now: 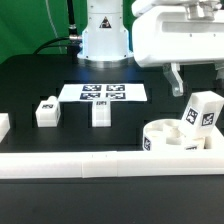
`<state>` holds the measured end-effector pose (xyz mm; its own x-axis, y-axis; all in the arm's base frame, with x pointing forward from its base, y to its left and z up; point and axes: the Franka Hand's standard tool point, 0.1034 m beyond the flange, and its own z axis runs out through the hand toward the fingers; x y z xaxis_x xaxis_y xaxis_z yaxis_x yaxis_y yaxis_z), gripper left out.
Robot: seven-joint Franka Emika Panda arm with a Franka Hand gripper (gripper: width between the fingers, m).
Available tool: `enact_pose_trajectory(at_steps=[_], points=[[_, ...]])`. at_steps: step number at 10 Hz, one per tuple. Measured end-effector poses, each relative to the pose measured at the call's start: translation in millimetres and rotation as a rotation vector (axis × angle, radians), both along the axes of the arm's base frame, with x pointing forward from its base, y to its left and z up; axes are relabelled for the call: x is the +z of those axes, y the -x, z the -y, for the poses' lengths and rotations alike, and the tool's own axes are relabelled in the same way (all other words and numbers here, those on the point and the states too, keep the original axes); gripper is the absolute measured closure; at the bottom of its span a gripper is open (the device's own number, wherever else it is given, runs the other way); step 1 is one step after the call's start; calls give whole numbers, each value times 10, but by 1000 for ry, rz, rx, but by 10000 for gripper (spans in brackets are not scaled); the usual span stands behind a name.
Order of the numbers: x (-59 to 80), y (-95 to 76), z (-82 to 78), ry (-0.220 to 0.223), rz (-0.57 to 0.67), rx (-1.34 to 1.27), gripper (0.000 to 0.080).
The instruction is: Assemble stool
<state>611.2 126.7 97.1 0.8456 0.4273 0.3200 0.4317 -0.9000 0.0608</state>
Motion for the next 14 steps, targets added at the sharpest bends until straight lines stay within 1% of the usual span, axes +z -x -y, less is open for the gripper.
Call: enact_pose_trajectory(at_steps=[1, 3, 4, 5, 6, 7, 8, 9, 10, 12, 14], points=[[1, -10, -42, 1, -62, -8, 151], [4, 50, -103, 2, -170, -38, 151], [-4, 105, -121, 22, -256, -37, 151], [5, 92, -135, 32, -302, -39, 151], [4, 63, -132, 29, -286, -40, 151], [-8, 65, -118, 35, -284, -11, 151], [-8, 18, -45, 41, -278, 20, 151], [-5, -5, -21, 46, -275, 34, 151], [2, -16, -10, 78, -263, 147, 151], [-7, -19, 27, 122, -251, 318, 151], [-15, -19, 44, 141, -247, 400, 151]])
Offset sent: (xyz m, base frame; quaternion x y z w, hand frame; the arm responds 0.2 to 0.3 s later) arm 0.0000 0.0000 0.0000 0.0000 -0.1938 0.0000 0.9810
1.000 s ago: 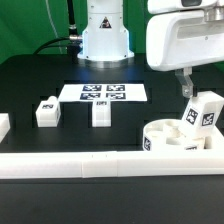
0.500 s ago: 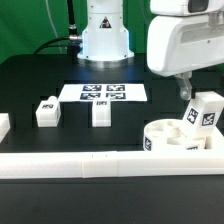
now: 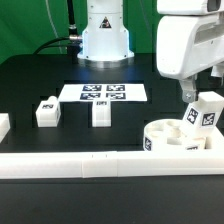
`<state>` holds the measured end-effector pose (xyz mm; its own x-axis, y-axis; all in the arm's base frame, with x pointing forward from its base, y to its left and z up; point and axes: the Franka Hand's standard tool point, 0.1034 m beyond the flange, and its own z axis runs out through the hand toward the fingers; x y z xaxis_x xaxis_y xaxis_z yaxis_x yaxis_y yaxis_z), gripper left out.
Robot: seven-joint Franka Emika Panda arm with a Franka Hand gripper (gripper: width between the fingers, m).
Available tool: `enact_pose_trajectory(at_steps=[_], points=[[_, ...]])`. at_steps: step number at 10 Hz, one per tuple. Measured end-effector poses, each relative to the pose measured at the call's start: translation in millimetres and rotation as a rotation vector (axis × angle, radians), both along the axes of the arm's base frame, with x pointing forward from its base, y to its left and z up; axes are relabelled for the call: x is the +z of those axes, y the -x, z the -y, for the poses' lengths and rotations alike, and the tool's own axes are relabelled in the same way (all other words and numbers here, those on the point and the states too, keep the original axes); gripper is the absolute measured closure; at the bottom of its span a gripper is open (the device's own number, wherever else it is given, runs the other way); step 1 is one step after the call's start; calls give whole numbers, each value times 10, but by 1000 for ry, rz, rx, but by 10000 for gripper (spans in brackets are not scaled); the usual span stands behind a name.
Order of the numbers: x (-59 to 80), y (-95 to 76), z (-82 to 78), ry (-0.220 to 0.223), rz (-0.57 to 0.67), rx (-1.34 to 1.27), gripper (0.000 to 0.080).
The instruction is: Assemble stool
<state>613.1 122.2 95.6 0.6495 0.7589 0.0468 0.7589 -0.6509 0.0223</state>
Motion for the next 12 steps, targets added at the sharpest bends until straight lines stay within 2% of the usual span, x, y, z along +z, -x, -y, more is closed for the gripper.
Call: enact_pose_trajectory(at_steps=[2, 6, 8, 11, 12], points=[[-11, -23, 29, 54, 9, 250, 151], [-61, -81, 12, 119, -4, 663, 151], [-69, -80, 48, 127, -8, 725, 151], [-86, -97, 76, 176, -21, 975, 151], [-88, -96, 71, 177, -22, 971, 151]])
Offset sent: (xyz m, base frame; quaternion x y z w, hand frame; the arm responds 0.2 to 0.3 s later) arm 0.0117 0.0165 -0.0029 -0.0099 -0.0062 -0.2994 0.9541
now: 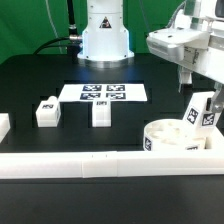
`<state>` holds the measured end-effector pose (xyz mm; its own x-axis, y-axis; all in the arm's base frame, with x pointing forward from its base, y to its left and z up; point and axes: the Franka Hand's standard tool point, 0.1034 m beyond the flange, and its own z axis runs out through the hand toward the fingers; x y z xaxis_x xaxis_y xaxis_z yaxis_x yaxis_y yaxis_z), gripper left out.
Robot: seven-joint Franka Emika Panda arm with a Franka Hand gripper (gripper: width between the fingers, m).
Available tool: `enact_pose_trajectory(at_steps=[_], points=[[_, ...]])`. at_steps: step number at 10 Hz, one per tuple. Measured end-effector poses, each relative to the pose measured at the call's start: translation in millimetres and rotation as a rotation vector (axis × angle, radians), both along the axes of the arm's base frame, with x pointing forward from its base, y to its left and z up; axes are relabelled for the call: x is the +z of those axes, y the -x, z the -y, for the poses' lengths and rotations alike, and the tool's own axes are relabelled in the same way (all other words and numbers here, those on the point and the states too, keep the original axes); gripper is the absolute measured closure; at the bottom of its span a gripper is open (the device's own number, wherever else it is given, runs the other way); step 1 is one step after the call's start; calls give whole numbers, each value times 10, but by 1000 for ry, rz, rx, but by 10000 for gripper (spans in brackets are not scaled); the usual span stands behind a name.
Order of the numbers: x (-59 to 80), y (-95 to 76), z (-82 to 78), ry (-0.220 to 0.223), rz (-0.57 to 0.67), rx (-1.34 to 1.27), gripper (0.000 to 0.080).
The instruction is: Assemble stool
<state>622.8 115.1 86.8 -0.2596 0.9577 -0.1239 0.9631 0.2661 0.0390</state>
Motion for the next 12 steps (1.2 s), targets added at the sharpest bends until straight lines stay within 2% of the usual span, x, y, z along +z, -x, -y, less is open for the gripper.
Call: enact_pose_trajectory(at_steps=[3, 4, 5, 6, 8, 12], points=[[-1, 1, 3, 0, 0, -1, 151], [-3, 2, 6, 0, -1, -2, 263], [-4, 2, 13, 0, -1, -4, 441], [-3, 1, 15, -2, 3, -41, 465], [-4, 1, 20, -6, 7, -81, 465], [-8, -22, 86, -31, 46, -365, 465]])
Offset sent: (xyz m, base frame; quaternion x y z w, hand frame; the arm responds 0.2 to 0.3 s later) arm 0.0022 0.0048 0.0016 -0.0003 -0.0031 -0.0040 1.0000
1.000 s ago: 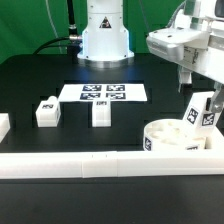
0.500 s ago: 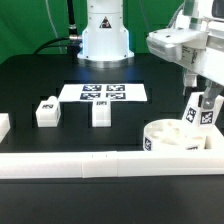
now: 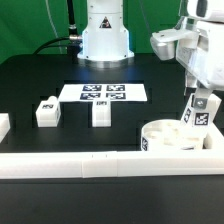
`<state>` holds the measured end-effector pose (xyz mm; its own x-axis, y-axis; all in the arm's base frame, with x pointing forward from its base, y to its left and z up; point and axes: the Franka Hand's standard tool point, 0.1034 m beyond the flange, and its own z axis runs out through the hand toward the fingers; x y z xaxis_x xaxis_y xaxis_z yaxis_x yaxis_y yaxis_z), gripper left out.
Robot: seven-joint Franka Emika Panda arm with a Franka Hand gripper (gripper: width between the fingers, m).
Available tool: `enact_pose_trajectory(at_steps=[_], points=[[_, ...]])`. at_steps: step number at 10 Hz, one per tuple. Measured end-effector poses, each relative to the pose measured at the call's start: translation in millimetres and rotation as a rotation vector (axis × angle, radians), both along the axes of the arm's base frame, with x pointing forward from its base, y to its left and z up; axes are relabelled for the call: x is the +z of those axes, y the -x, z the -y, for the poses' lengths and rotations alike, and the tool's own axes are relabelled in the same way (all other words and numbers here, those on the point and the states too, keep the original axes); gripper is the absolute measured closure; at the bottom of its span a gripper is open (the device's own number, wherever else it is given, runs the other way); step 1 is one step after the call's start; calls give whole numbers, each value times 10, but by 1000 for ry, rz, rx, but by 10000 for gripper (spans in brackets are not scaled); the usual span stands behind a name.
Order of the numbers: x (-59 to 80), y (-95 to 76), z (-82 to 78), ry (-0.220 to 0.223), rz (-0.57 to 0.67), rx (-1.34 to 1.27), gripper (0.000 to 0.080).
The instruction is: Assemble stool
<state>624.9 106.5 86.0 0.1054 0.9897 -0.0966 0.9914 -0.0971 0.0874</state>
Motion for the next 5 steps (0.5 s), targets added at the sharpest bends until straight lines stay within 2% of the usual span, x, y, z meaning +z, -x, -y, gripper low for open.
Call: enact_pose_trajectory(at_steps=[5], points=[[-6, 13, 35, -48, 48, -502, 465]])
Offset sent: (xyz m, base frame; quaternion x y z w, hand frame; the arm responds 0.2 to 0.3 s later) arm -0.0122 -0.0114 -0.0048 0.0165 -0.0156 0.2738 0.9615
